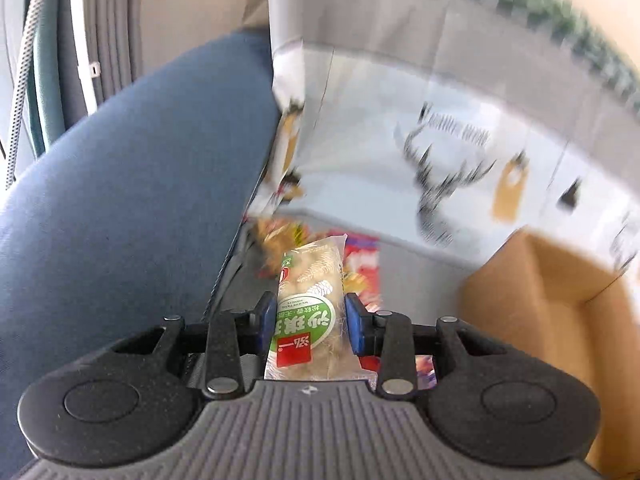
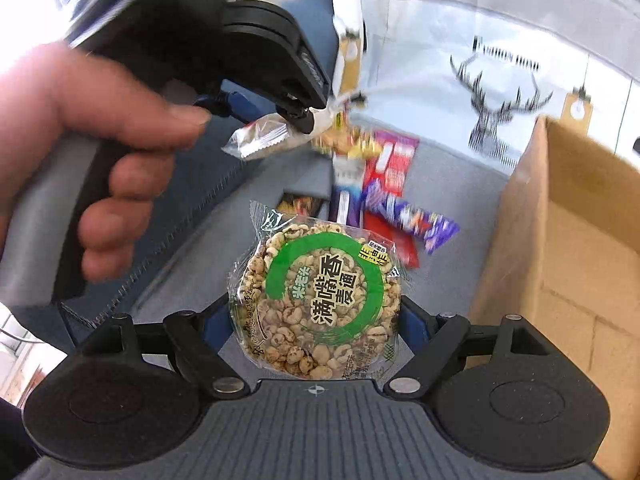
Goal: Organize snacks
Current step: 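Carry the cake bar and peanut bag over the cardboard box with both tools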
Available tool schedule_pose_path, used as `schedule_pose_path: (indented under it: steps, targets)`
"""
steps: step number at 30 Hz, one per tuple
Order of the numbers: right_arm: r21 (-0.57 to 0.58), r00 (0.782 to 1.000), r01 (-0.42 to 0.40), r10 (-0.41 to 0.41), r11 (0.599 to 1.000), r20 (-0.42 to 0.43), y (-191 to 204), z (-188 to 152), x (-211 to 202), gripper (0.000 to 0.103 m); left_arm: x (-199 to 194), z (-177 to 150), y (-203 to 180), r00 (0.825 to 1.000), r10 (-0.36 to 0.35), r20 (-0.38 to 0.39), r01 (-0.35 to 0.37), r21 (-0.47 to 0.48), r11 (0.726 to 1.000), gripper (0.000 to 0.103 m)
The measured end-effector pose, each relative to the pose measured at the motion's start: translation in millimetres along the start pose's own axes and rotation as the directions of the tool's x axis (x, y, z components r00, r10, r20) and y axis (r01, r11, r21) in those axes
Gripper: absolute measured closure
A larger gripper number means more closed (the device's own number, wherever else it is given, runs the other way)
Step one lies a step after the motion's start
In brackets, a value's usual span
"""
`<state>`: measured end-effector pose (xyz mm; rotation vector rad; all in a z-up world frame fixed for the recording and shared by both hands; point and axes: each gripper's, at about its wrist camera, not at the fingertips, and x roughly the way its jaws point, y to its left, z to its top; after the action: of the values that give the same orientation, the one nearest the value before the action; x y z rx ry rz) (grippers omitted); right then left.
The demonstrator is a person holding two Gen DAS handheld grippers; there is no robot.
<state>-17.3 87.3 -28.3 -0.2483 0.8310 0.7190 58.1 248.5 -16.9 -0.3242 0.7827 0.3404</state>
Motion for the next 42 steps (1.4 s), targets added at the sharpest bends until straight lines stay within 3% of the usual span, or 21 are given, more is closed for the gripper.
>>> schedule_pose_path:
  steps: [6,9,14,18,25,31,37,42]
  targets:
    - [-0.013,0.989,0.110,-0.108,0.994,0.106,-15,24,-48,0.020,-37,-8,9,0.993,-0.097,0.066,0.106,-0.155,0.982,0.063]
    - [0.046,0.974,0.170,-0.174,0.984,0.141,-37,33,-66,0.019,-38,-12,0,0.990,-0.125,0.072,0.136,-0.172,0.976,0.063]
    - [0.178,0.945,0.241,-0.272,0.954,0.180,-86,23,-79,0.019,-36,-13,-31,0.979,-0.185,0.085,0.195,-0.125,0.973,0.063]
    - [0.270,0.927,0.295,-0.343,0.916,0.151,-124,10,-77,0.020,-27,-13,-57,0.975,-0.202,0.087,0.210,-0.089,0.974,0.063]
    - [0.314,0.887,0.366,-0.430,0.876,0.166,-145,0,-87,0.020,-38,-23,-94,0.955,-0.267,0.126,0.269,0.000,0.963,0.063]
    - [0.289,0.855,0.423,-0.484,0.859,0.189,-152,0,-92,0.019,-58,-35,-124,0.921,-0.349,0.175,0.338,0.089,0.937,0.063]
    - [0.302,0.829,0.457,-0.524,0.836,0.194,-163,-6,-102,0.019,-67,-52,-155,0.885,-0.431,0.173,0.407,0.160,0.899,0.063]
    - [0.333,0.804,0.478,-0.558,0.813,0.208,-171,-7,-110,0.019,-69,-59,-172,0.868,-0.462,0.182,0.429,0.193,0.883,0.063]
